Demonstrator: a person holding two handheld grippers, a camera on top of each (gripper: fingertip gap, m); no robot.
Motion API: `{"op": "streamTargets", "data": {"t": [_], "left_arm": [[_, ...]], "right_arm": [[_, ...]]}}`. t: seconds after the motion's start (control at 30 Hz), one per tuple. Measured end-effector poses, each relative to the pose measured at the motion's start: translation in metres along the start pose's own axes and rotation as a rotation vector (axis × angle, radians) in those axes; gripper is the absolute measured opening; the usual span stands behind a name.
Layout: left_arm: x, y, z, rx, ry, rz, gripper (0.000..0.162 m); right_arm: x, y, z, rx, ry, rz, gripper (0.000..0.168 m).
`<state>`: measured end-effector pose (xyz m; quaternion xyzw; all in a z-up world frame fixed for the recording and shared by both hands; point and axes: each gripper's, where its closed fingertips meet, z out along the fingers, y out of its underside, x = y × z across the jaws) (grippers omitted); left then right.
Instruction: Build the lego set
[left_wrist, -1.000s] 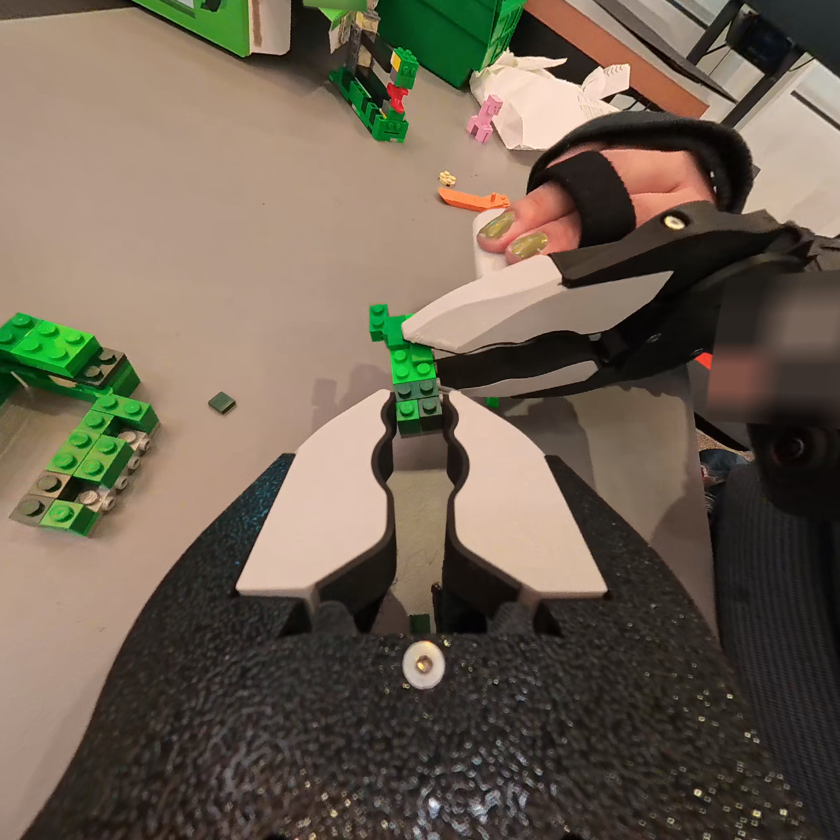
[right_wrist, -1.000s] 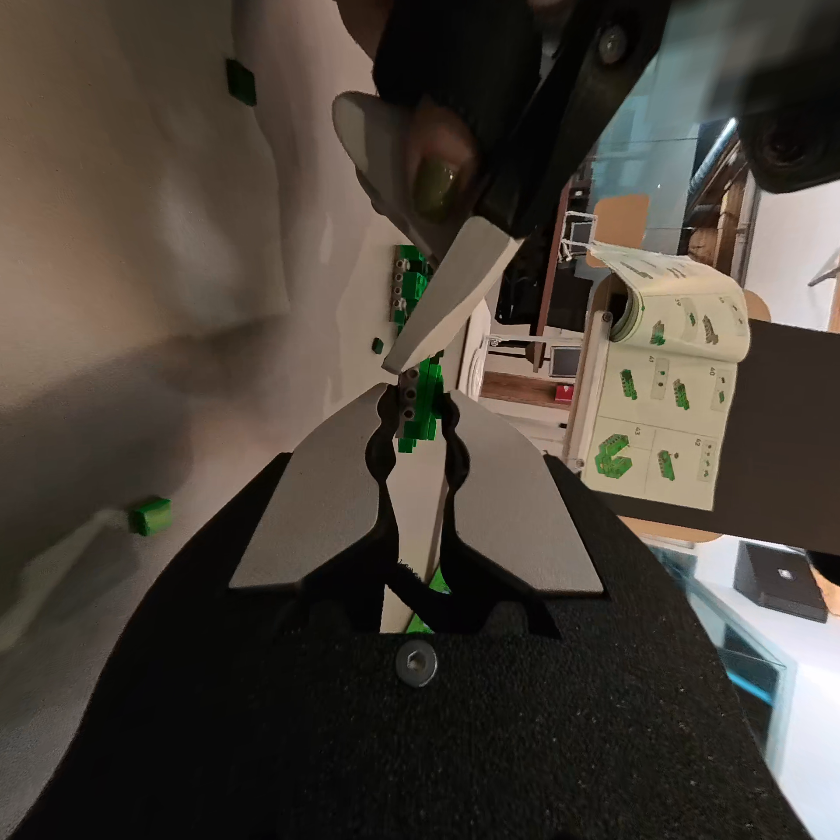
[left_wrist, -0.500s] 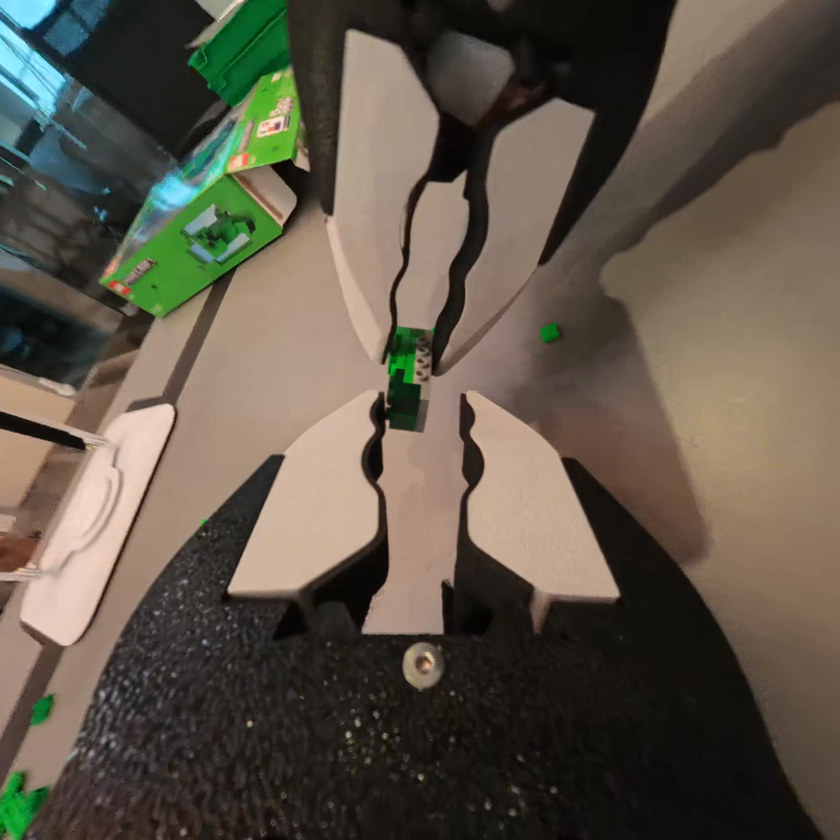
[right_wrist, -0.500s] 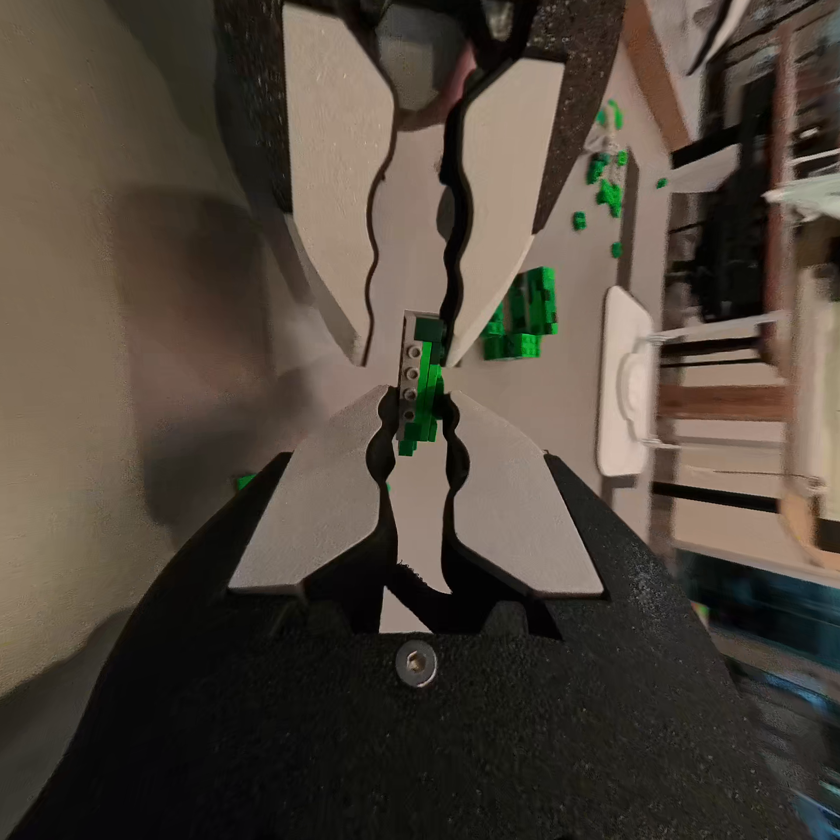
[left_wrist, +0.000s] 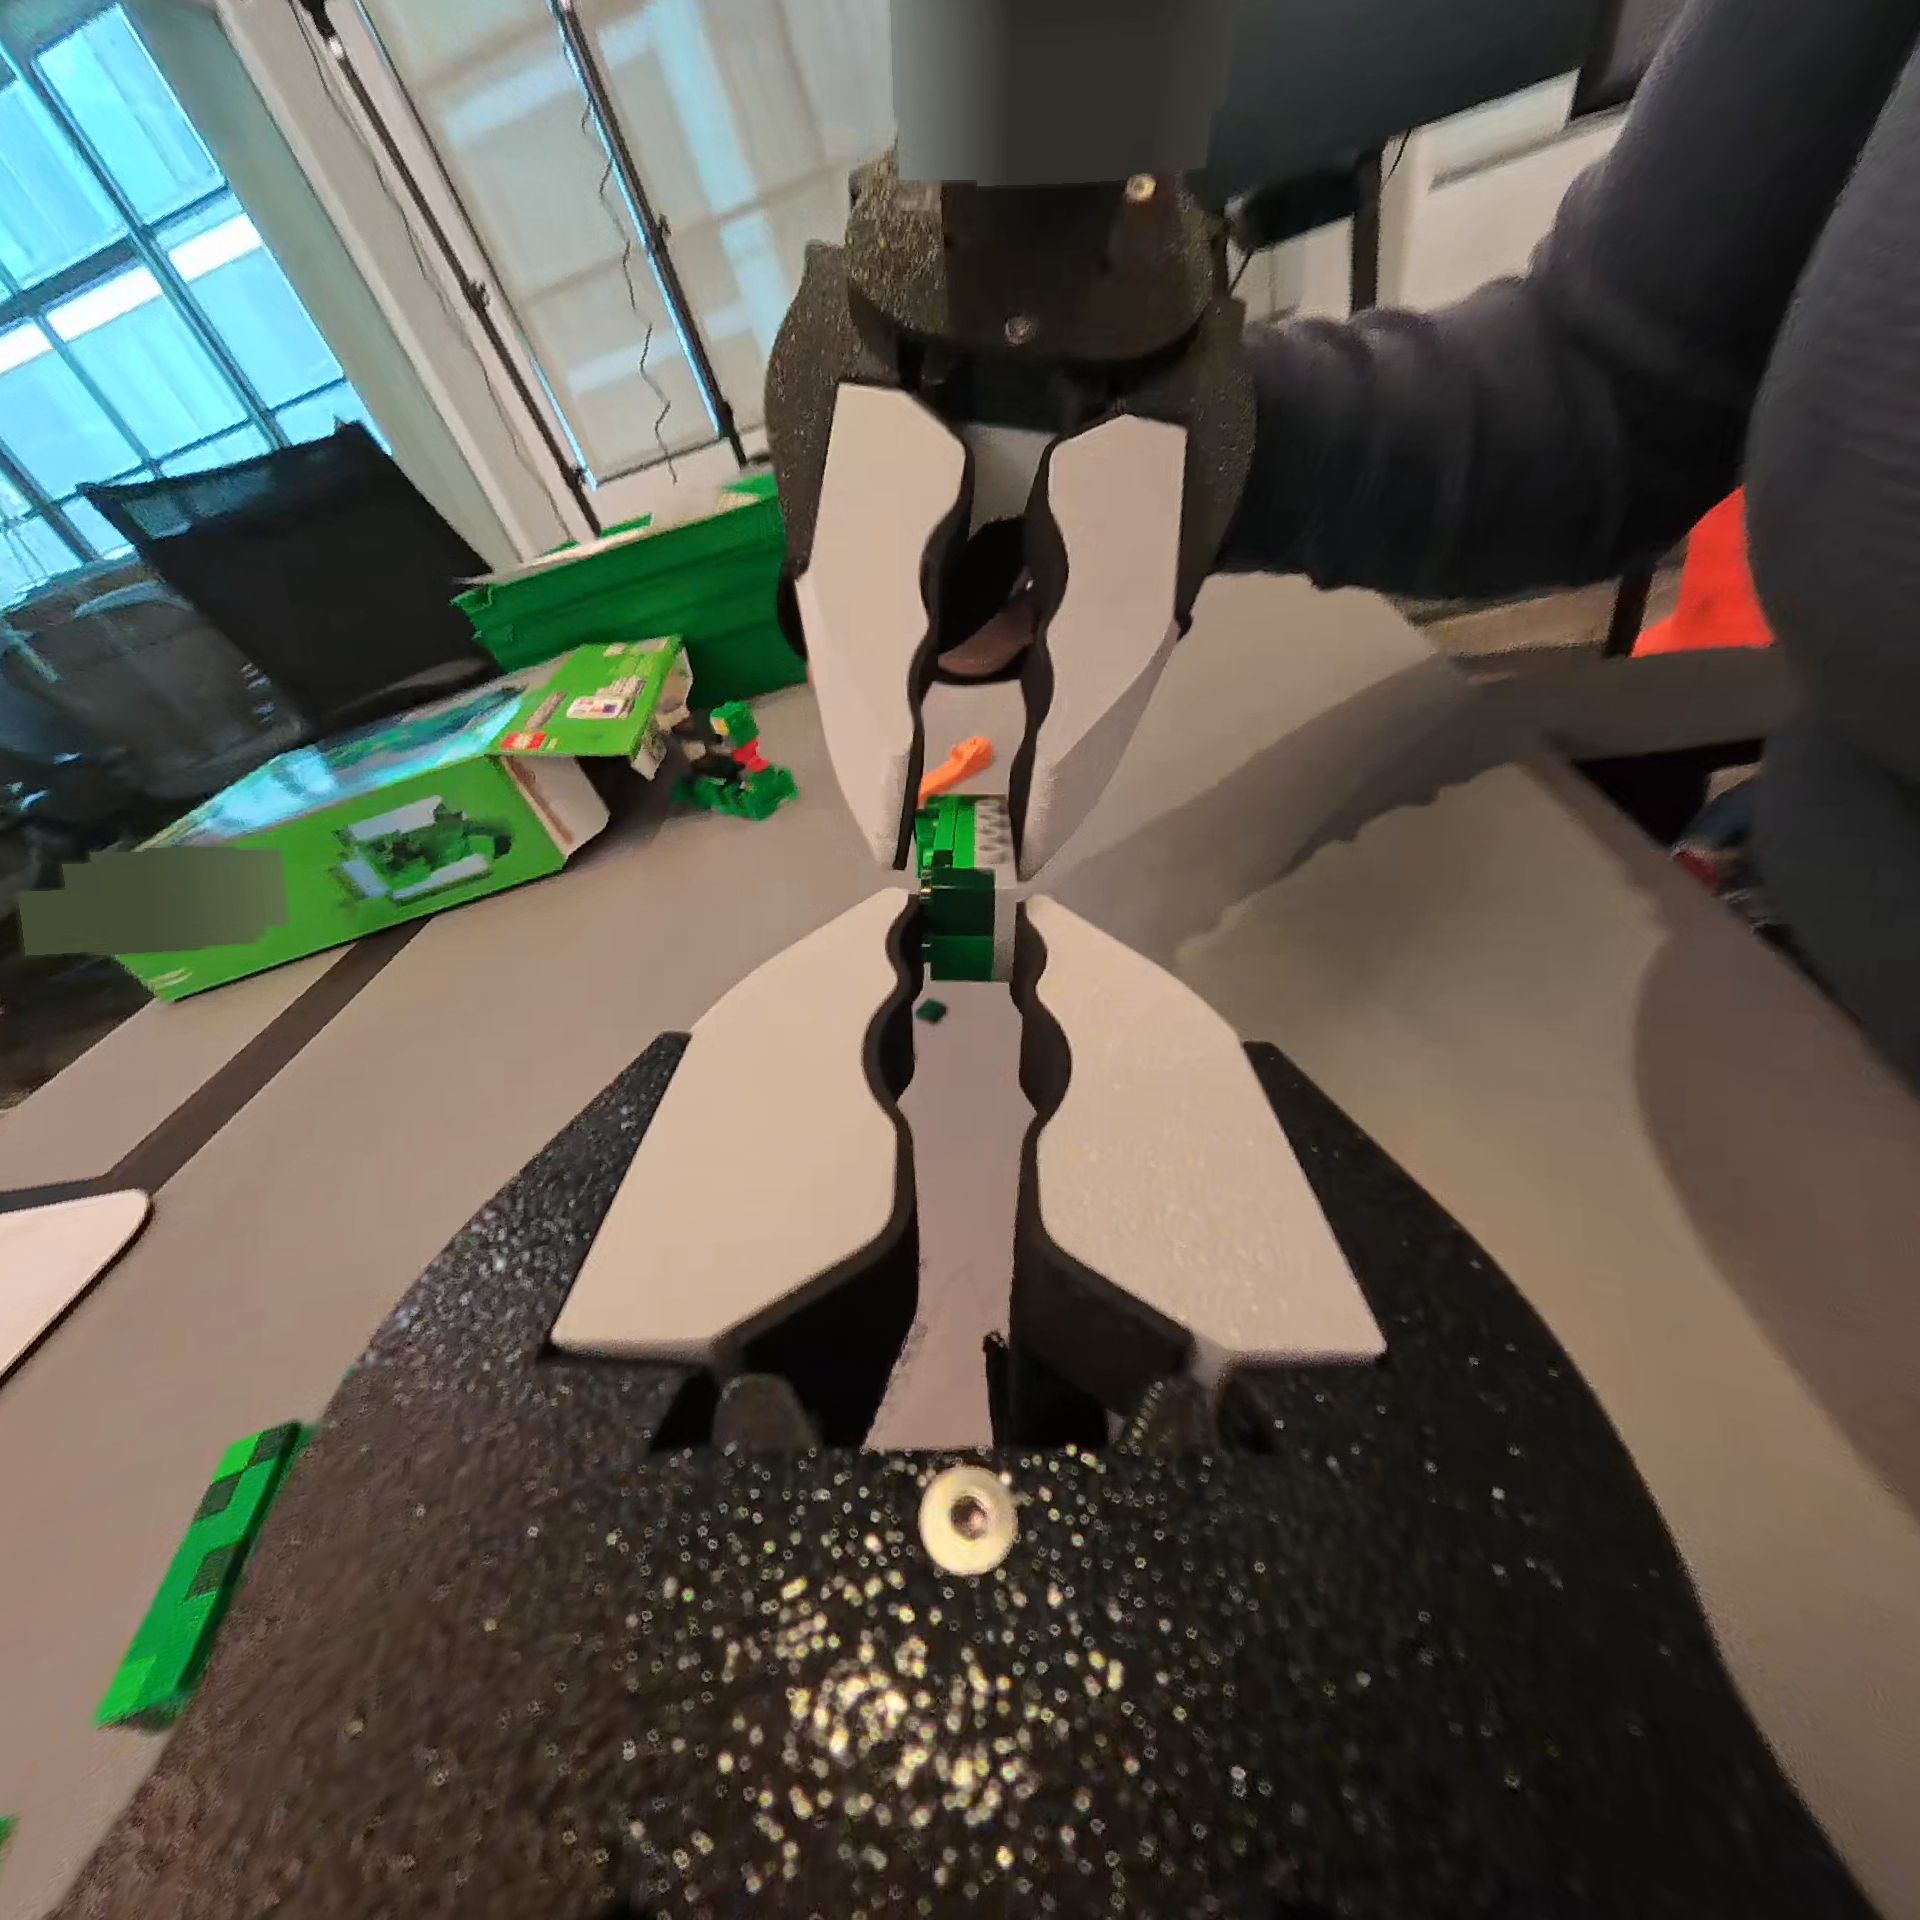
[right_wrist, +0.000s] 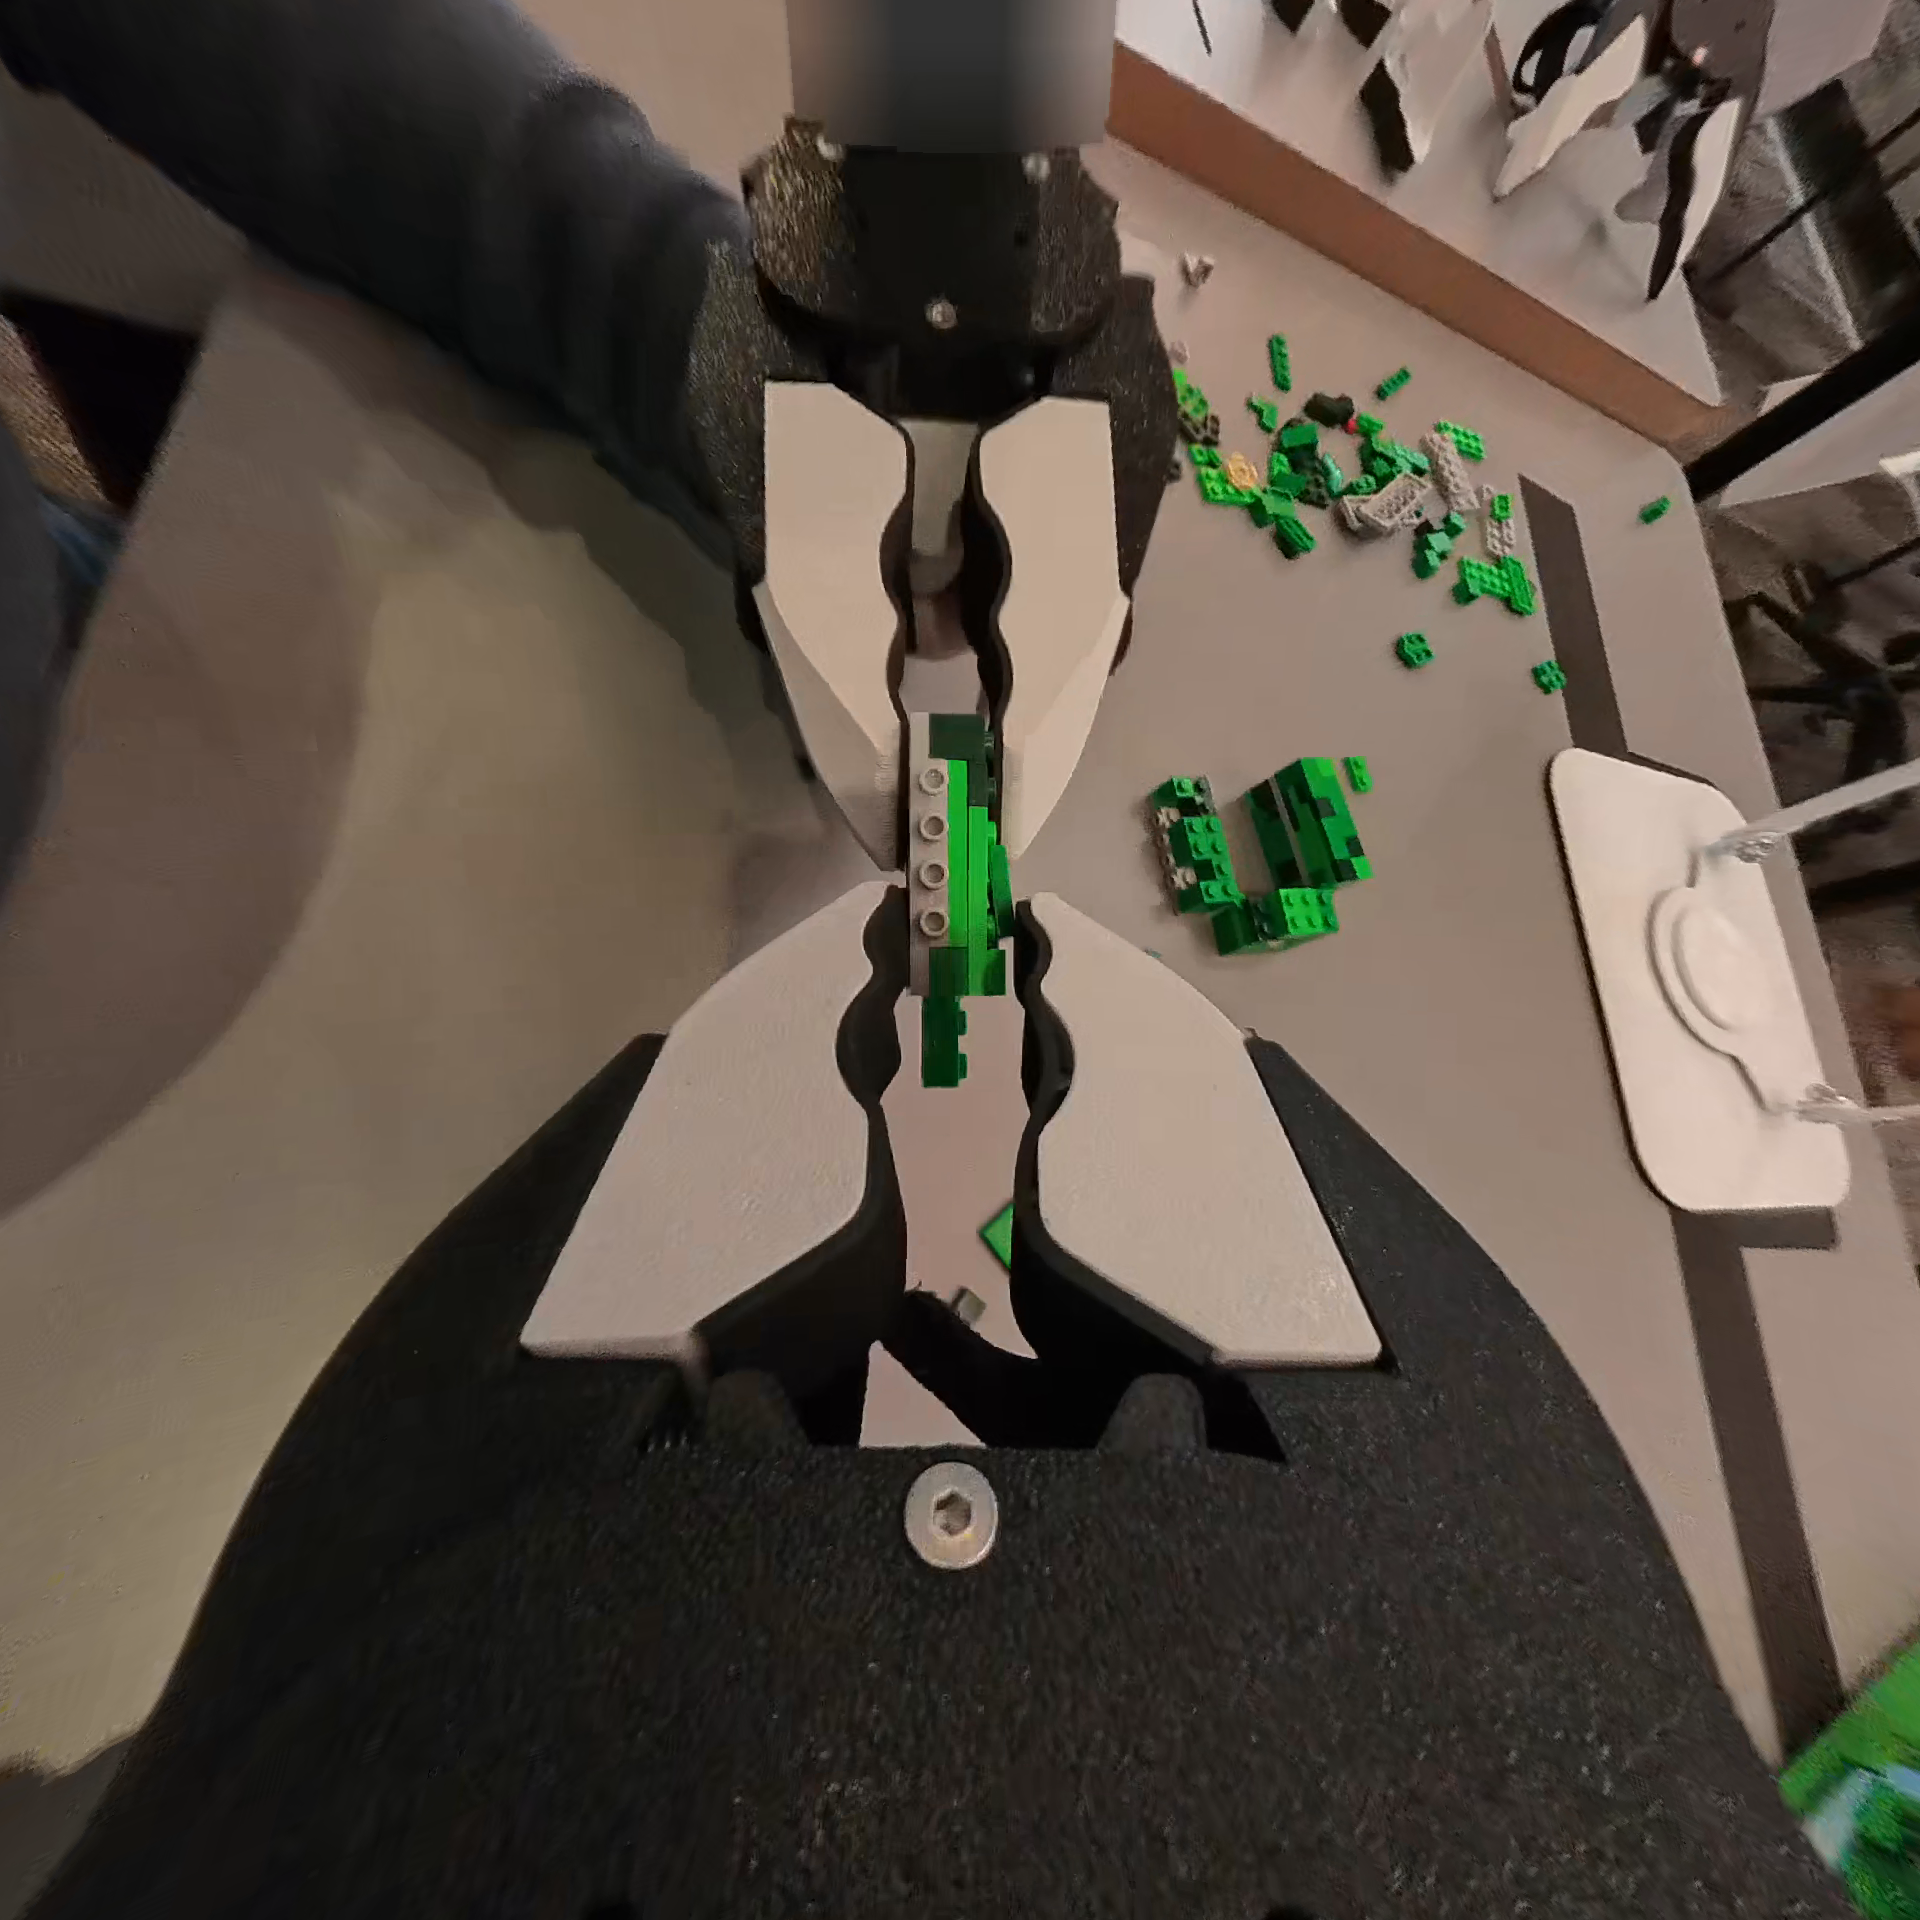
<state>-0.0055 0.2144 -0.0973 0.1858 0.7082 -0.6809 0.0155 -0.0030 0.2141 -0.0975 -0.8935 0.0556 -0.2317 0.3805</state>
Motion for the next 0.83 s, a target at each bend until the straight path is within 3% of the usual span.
{"op": "streamTargets", "data": {"t": [0.43, 0.67, 0.83], "left_arm": [[0.002, -0.013, -0.005, 0.071, 0.006, 0.022, 0.015], [0.012, -0.016, -0.005, 0.09, 0.069, 0.025, 0.015], [0.028, -0.031, -0.01, 0.193, 0.209, -0.047, 0.015]], "right_arm": [[-0.001, -0.011, -0.006, -0.034, 0.063, -0.027, 0.018], [-0.012, -0.016, -0.009, 0.029, -0.01, -0.023, 0.019], [-0.029, -0.034, -0.018, 0.158, -0.18, 0.006, 0.024]]}}
